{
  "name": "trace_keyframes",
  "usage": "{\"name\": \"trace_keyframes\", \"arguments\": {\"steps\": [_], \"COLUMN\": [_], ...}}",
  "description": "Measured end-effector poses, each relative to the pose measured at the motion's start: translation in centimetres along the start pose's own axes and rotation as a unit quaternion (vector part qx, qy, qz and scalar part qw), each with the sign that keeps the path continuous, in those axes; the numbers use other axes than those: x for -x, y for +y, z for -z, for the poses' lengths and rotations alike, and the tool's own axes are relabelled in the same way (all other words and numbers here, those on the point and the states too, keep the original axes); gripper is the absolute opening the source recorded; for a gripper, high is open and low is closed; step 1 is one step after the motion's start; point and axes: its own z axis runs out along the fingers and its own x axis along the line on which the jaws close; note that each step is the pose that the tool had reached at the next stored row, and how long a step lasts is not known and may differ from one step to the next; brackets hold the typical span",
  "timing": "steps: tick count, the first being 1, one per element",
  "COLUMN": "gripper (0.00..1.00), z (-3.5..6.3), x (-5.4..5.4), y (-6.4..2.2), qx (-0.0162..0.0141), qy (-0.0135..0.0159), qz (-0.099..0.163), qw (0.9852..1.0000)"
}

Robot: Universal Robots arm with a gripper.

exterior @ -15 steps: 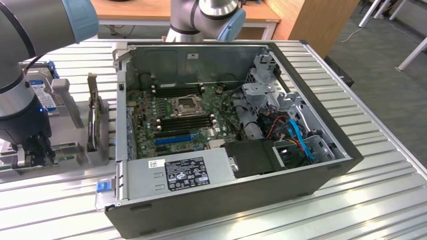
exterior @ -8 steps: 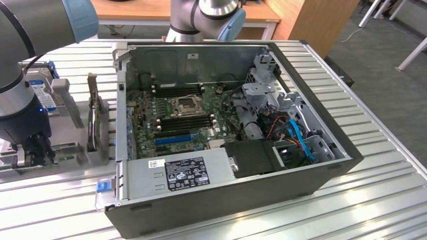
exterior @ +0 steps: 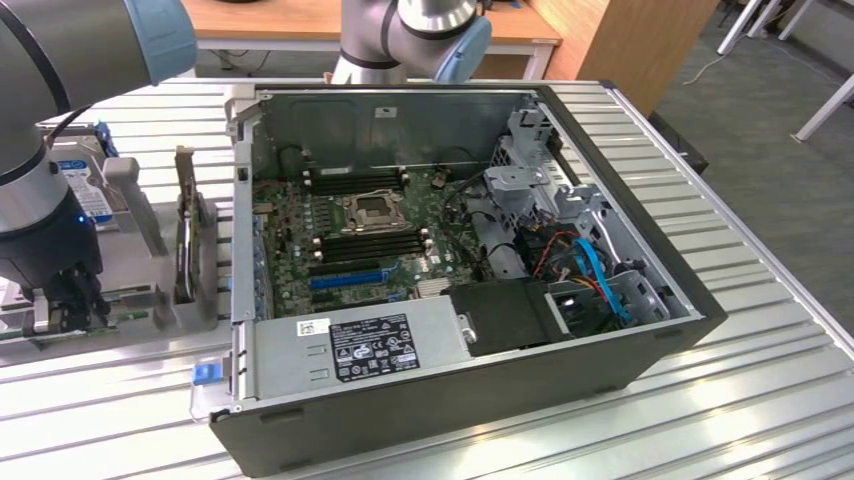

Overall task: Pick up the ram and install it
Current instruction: 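Pick up the ram and move it above insertion slot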

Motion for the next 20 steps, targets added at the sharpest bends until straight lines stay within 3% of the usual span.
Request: {"name": "trace_keyframes", "arguments": {"steps": [18,20], "gripper": [0.22,0.14], "z": [0.01,0.01], "x": [-0.09,-0.1], "y": [0.0,0.0], "qx": [0.0001,0.0001], "qy": [0.0,0.0001], "qz": [0.0,0.0], "qw": [1.0,1.0]}}
